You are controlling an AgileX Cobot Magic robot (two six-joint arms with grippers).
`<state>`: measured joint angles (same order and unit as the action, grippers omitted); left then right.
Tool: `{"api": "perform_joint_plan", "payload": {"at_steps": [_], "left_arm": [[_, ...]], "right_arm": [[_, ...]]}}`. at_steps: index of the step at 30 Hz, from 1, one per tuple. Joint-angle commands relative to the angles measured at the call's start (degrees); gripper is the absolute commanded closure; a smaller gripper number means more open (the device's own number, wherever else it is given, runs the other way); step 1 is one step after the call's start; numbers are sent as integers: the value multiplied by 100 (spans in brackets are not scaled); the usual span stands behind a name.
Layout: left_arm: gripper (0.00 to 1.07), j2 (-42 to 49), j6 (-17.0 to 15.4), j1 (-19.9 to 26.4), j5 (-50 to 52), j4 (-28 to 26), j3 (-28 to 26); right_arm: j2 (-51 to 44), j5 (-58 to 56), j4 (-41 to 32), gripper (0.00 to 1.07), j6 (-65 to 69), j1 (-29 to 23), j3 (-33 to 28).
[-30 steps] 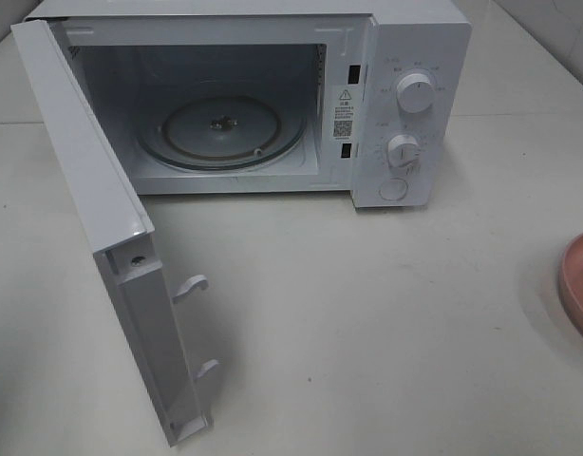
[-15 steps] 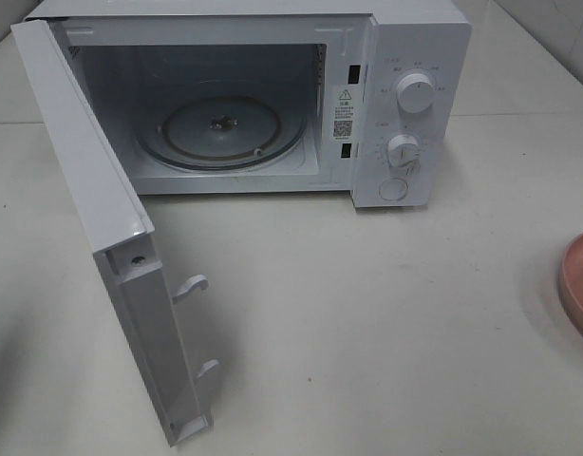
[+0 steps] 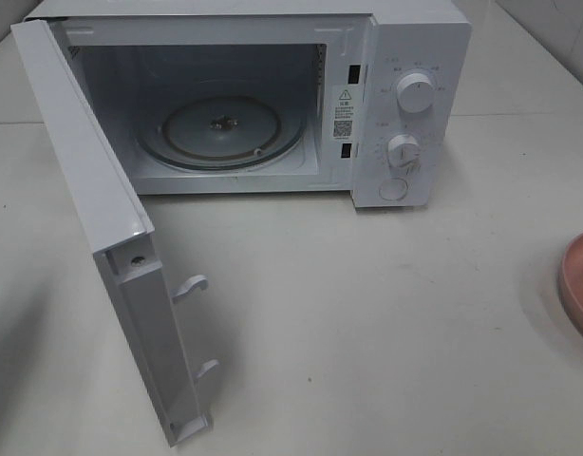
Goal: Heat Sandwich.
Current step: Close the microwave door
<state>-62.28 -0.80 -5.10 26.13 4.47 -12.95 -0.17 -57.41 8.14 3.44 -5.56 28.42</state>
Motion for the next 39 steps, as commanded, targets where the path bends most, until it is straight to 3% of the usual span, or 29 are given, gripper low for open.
{"api": "perform_joint_plan", "payload": {"at_steps": [1, 4, 8, 20, 29, 36, 39], "left_arm": [[107, -235, -344, 6, 424, 321, 11], [107, -602, -716, 6, 882, 745, 0], [107, -905, -911, -63, 997, 1123, -149], [107, -1782, -859, -922, 1249, 1106, -579], [107, -2487, -837, -1748, 1404, 710, -1094], [107, -2876, -573, -2315, 1404, 235, -1547], [107, -3180, -395, -2681, 1404, -223, -1914]], "right_arm": [[-166, 40, 0, 32, -17, 40, -23], [-166, 40, 0, 32, -17, 40, -23], [-166, 40, 0, 32, -17, 40, -23], [-166, 40, 0, 32, -17, 40, -23], [-166, 40, 0, 32, -17, 40, -23], [-166, 40, 0, 32, -17, 40, -23], [-166, 40, 0, 32, -17, 40, -23]]}}
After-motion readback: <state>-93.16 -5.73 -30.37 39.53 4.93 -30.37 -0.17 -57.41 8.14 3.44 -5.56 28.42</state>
